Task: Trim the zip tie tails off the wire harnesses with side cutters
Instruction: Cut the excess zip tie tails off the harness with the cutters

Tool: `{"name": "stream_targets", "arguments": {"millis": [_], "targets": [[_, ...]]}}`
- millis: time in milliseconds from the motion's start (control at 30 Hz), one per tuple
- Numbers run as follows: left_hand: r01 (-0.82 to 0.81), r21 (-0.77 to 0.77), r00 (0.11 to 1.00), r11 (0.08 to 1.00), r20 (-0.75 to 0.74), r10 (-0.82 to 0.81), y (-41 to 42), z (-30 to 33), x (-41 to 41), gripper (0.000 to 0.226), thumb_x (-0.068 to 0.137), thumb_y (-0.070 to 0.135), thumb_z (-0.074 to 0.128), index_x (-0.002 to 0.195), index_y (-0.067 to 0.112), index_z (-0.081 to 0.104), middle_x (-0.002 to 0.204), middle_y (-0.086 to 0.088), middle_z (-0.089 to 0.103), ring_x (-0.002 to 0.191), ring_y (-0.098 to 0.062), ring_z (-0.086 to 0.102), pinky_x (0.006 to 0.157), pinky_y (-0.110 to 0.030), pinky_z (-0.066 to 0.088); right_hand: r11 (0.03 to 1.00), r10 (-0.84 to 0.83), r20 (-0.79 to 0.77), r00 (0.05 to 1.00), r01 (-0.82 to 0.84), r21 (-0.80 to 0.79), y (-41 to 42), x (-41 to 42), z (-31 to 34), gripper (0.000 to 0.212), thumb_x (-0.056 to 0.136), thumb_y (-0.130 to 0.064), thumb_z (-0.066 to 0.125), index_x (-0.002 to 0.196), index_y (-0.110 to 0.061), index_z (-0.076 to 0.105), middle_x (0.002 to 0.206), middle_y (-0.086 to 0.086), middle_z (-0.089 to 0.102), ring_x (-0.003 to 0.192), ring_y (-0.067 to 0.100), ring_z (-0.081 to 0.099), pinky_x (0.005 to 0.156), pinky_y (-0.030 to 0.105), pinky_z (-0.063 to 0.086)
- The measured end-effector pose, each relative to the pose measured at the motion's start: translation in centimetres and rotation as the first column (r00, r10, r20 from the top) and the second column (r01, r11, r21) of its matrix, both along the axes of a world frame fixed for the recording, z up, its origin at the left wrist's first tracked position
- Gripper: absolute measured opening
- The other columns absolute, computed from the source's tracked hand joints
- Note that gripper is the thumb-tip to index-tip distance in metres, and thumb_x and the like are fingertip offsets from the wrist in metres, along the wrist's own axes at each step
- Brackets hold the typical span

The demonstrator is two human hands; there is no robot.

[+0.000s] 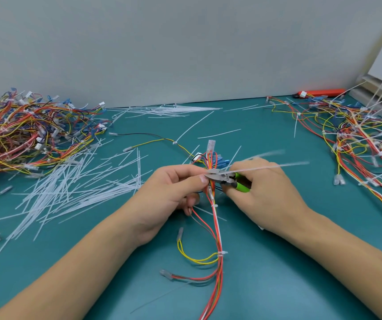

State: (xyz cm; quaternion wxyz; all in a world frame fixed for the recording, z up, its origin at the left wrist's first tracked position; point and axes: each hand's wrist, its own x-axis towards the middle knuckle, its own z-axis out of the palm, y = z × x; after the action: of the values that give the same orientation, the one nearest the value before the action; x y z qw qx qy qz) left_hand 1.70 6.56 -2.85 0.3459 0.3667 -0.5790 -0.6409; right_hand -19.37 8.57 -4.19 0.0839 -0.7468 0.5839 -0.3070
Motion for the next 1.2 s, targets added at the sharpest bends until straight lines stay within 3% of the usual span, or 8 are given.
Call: {"name": "stream_targets", "arguments": {"millis": [67, 133, 233, 500, 733, 900, 1067, 1200], "targets": [[-0.004, 0.032, 1.0, 0.999, -0.024, 0.005, -0.09, 0.09, 0.06, 0.017, 0.097, 0.017, 0.063, 0.094, 0.02, 0.08, 0.077, 0.005, 0.066, 0.055, -0.009, 0.046, 0.05, -0.019, 0.043, 1.0, 0.017, 0.015, 1.0, -0.017, 0.015, -0.16, -0.09, 0.1, 0.008, 0.087, -0.034, 0.065, 0.082, -0.028, 0.069, 0.073, -0.011, 0.061, 0.085, 0.018, 0.05, 0.084, 0.041, 0.045], [-0.003, 0.05, 0.999, 0.999, -0.038, 0.005, -0.16, 0.12, 0.12, 0.014, 0.094, 0.02, 0.065, 0.095, 0.019, 0.08, 0.076, 0.005, 0.065, 0.054, -0.009, 0.046, 0.05, -0.019, 0.043, 1.0, 0.023, 0.049, 0.999, -0.023, 0.011, -0.14, -0.16, 0.32, 0.008, 0.086, -0.03, 0.067, 0.082, -0.037, 0.068, 0.076, -0.014, 0.063, 0.087, 0.02, 0.053, 0.089, 0.044, 0.046], [0.0, 0.04, 1.0, 0.999, -0.031, 0.002, -0.19, -0.02, 0.1, 0.014, 0.093, 0.019, 0.066, 0.093, 0.019, 0.08, 0.076, 0.005, 0.066, 0.054, -0.009, 0.047, 0.05, -0.019, 0.043, 0.999, 0.049, 0.07, 0.996, -0.048, -0.012, 0.0, -0.06, 0.54, 0.011, 0.082, -0.029, 0.062, 0.074, -0.036, 0.064, 0.072, -0.013, 0.062, 0.082, 0.021, 0.054, 0.083, 0.042, 0.049], [-0.024, -0.002, 1.0, 1.0, -0.005, 0.024, -0.25, -0.48, -0.11, 0.007, 0.091, 0.017, 0.073, 0.092, 0.02, 0.08, 0.082, -0.003, 0.066, 0.055, -0.011, 0.047, 0.05, -0.02, 0.044, 0.999, 0.031, 0.068, 0.997, -0.031, -0.011, 0.11, 0.1, 0.72, 0.014, 0.079, -0.032, 0.058, 0.08, -0.026, 0.07, 0.073, -0.008, 0.064, 0.081, 0.023, 0.055, 0.078, 0.042, 0.049], [-0.014, -0.029, 1.0, 0.999, 0.011, 0.015, -0.29, -0.61, -0.08, 0.011, 0.087, 0.024, 0.069, 0.092, 0.022, 0.079, 0.08, -0.001, 0.067, 0.055, -0.01, 0.048, 0.05, -0.02, 0.044, 0.998, -0.032, -0.014, 0.999, 0.033, 0.06, 0.34, 0.25, 0.47, 0.03, 0.087, -0.038, 0.057, 0.069, -0.016, 0.046, 0.058, 0.003, 0.044, 0.063, 0.031, 0.046, 0.056, 0.044, 0.047], [-0.007, -0.014, 1.0, 1.0, -0.003, 0.007, -0.27, -0.57, 0.0, 0.013, 0.088, 0.025, 0.069, 0.095, 0.021, 0.079, 0.083, 0.0, 0.067, 0.056, -0.01, 0.047, 0.051, -0.019, 0.044, 0.998, -0.035, -0.032, 0.999, 0.037, 0.054, 0.26, 0.23, 0.43, 0.033, 0.09, -0.034, 0.06, 0.07, -0.015, 0.042, 0.057, 0.004, 0.043, 0.062, 0.033, 0.045, 0.055, 0.045, 0.047], [-0.002, 0.005, 1.0, 1.0, -0.022, 0.002, -0.32, -0.49, 0.15, 0.014, 0.091, 0.024, 0.073, 0.101, 0.019, 0.08, 0.082, 0.003, 0.064, 0.055, -0.009, 0.047, 0.051, -0.019, 0.043, 1.0, 0.014, 0.044, 0.999, -0.013, -0.008, 0.28, 0.21, 0.46, 0.016, 0.082, -0.037, 0.057, 0.077, -0.024, 0.066, 0.067, -0.008, 0.057, 0.08, 0.024, 0.05, 0.078, 0.042, 0.047], [-0.015, 0.027, 0.999, 1.0, -0.051, 0.017, -0.37, -0.37, 0.04, 0.015, 0.084, 0.028, 0.07, 0.094, 0.022, 0.08, 0.077, 0.006, 0.064, 0.053, -0.008, 0.047, 0.049, -0.018, 0.043, 1.0, 0.025, 0.076, 0.997, -0.024, -0.003, 0.08, 0.07, 0.6, 0.009, 0.082, -0.035, 0.06, 0.078, -0.041, 0.064, 0.074, -0.015, 0.063, 0.085, 0.021, 0.051, 0.09, 0.046, 0.047]]}}
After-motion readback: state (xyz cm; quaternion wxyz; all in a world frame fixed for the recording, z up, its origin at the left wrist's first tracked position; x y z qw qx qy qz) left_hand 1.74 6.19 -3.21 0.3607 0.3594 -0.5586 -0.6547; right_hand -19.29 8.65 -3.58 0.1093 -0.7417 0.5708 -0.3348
